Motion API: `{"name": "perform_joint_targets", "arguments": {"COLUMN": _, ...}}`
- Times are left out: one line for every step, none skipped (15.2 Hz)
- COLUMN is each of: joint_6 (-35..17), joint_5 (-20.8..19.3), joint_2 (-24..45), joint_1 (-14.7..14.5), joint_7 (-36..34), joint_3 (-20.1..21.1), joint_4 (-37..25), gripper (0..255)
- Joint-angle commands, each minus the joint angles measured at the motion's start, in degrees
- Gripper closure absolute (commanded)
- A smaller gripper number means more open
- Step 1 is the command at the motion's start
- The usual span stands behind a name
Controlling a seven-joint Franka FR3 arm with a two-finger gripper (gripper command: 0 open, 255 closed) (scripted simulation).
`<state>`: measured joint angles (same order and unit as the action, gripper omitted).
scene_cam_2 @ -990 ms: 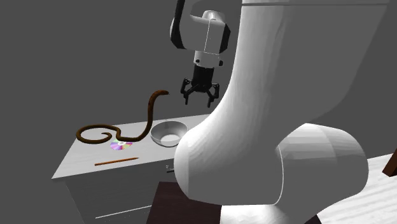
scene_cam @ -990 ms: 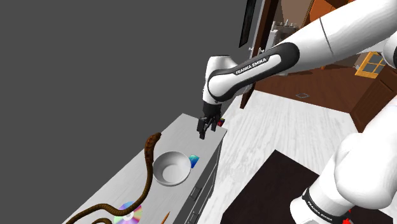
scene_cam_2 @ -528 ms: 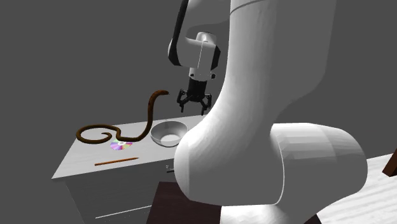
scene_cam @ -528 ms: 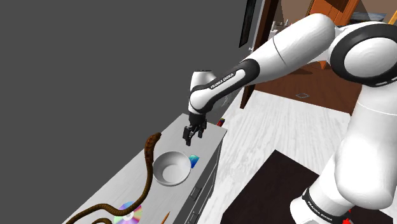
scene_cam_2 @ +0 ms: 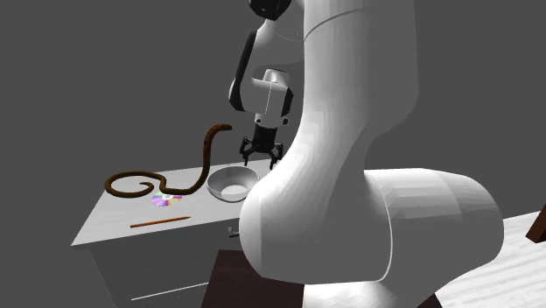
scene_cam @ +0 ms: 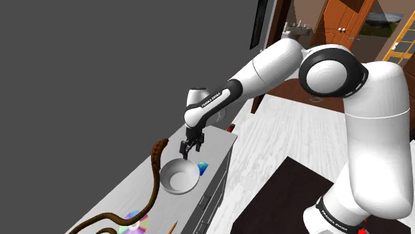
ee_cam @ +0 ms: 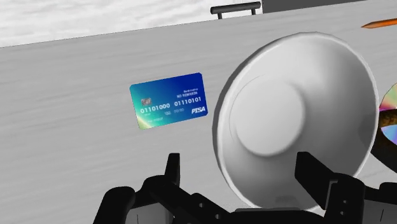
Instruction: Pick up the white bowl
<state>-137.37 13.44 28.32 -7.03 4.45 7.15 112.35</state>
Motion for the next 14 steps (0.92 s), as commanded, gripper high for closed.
{"name": "perform_joint_targets", "arguments": {"joint_6": -1.01, "joint_5": -0.01, "joint_2": 1.96, "joint_1": -0.15, "joint_7": 0.09, "joint_3": 0.01, "joint_4": -0.97, "gripper": 0}}
{"name": "perform_joint_targets", "arguments": {"joint_6": -1.55, "joint_5": 0.02, "joint_2": 2.56, "joint_1": -0.17, "joint_7": 0.21, "joint_3": 0.02, "joint_4": -1.03, "gripper": 0}}
{"name": "perform_joint_targets", "arguments": {"joint_6": -2.08, "joint_5": 0.06, "joint_2": 3.16, "joint_1": -0.18, "joint_7": 0.34, "joint_3": 0.03, "joint_4": -1.1, "gripper": 0}}
{"name": "perform_joint_targets", "arguments": {"joint_6": -2.6, "joint_5": 0.1, "joint_2": 3.77, "joint_1": -0.18, "joint_7": 0.46, "joint_3": 0.04, "joint_4": -1.17, "gripper": 0}}
{"name": "perform_joint_targets", "arguments": {"joint_6": -3.12, "joint_5": 0.13, "joint_2": 4.39, "joint_1": -0.19, "joint_7": 0.59, "joint_3": 0.05, "joint_4": -1.27, "gripper": 0}}
{"name": "perform_joint_targets", "arguments": {"joint_6": -3.92, "joint_5": 0.18, "joint_2": 5.38, "joint_1": -0.2, "joint_7": 0.78, "joint_3": 0.07, "joint_4": -1.44, "gripper": 0}}
{"name": "perform_joint_targets", "arguments": {"joint_6": -3.93, "joint_5": 0.18, "joint_2": 5.37, "joint_1": -0.2, "joint_7": 0.78, "joint_3": 0.07, "joint_4": -1.42, "gripper": 0}}
{"name": "perform_joint_targets", "arguments": {"joint_6": -3.92, "joint_5": 0.18, "joint_2": 5.38, "joint_1": -0.2, "joint_7": 0.78, "joint_3": 0.08, "joint_4": -1.43, "gripper": 0}}
{"name": "perform_joint_targets", "arguments": {"joint_6": -3.95, "joint_5": 0.18, "joint_2": 5.32, "joint_1": -0.24, "joint_7": 0.73, "joint_3": 0.09, "joint_4": -1.37, "gripper": 255}}
{"name": "perform_joint_targets", "arguments": {"joint_6": -3.99, "joint_5": 0.2, "joint_2": 5.31, "joint_1": -0.24, "joint_7": 0.74, "joint_3": 0.1, "joint_4": -1.31, "gripper": 255}}
{"name": "perform_joint_targets", "arguments": {"joint_6": -3.98, "joint_5": 0.19, "joint_2": 5.33, "joint_1": -0.24, "joint_7": 0.74, "joint_3": 0.1, "joint_4": -1.33, "gripper": 255}}
{"name": "perform_joint_targets", "arguments": {"joint_6": -3.98, "joint_5": 0.19, "joint_2": 5.31, "joint_1": -0.24, "joint_7": 0.74, "joint_3": 0.1, "joint_4": -1.32, "gripper": 255}}
{"name": "perform_joint_targets", "arguments": {"joint_6": -3.98, "joint_5": 0.19, "joint_2": 5.31, "joint_1": -0.24, "joint_7": 0.74, "joint_3": 0.1, "joint_4": -1.32, "gripper": 255}}
{"name": "perform_joint_targets", "arguments": {"joint_6": -3.98, "joint_5": 0.19, "joint_2": 5.32, "joint_1": -0.24, "joint_7": 0.74, "joint_3": 0.1, "joint_4": -1.33, "gripper": 255}}
